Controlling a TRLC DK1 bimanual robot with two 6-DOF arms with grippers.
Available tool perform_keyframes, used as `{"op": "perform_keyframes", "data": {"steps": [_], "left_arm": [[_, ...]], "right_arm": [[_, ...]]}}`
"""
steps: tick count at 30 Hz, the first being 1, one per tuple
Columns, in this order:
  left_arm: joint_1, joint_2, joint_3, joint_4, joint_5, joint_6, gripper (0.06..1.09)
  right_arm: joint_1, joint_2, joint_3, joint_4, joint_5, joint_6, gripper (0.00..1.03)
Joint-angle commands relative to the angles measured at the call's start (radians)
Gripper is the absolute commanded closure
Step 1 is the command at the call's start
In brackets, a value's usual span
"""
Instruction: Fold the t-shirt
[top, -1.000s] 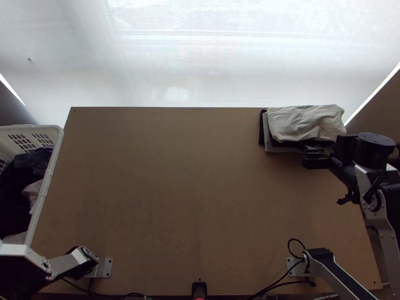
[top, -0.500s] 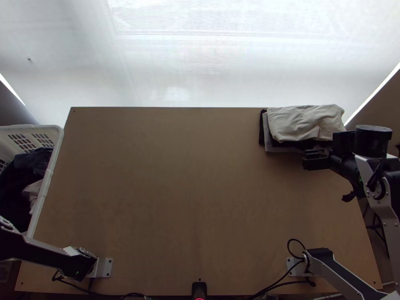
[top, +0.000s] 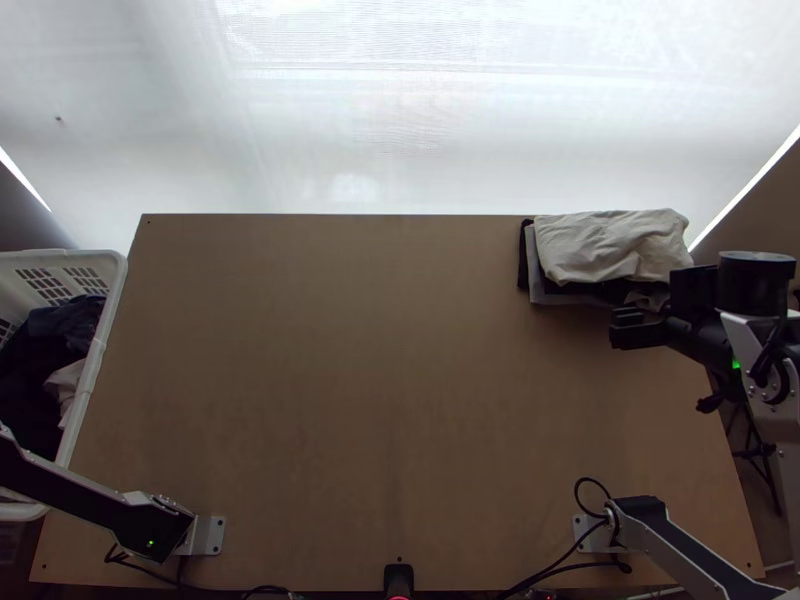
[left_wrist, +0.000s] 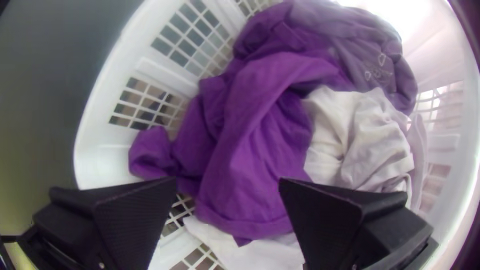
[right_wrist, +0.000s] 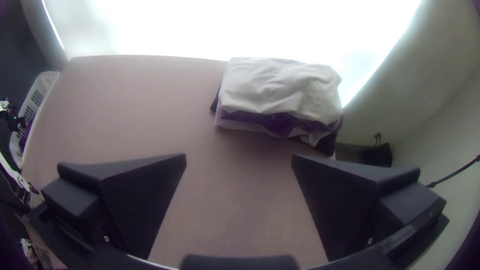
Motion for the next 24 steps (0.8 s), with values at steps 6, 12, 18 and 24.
{"op": "perform_keyframes", "data": {"steps": [6,12,18,24], "left_arm": [[0.016,0.170,0.095,0.082,0.086,0.046,0.36],[0.034,0.282,0.211,0.017,0.100,0.101,0.79],[0.064,0.366,0.314,-0.148,0.160,0.092,1.05],[0.074,0.125,0.299,-0.293,0.462,0.066,1.05]], "right_arm": [[-0.008,-0.023,0.075,-0.042,-0.036,-0.019,0.04],[-0.010,-0.026,0.131,-0.071,-0.049,-0.024,0.04],[-0.014,-0.020,0.205,-0.097,-0.078,-0.020,0.04],[-0.057,-0.013,0.213,-0.097,-0.078,-0.017,0.04]]}}
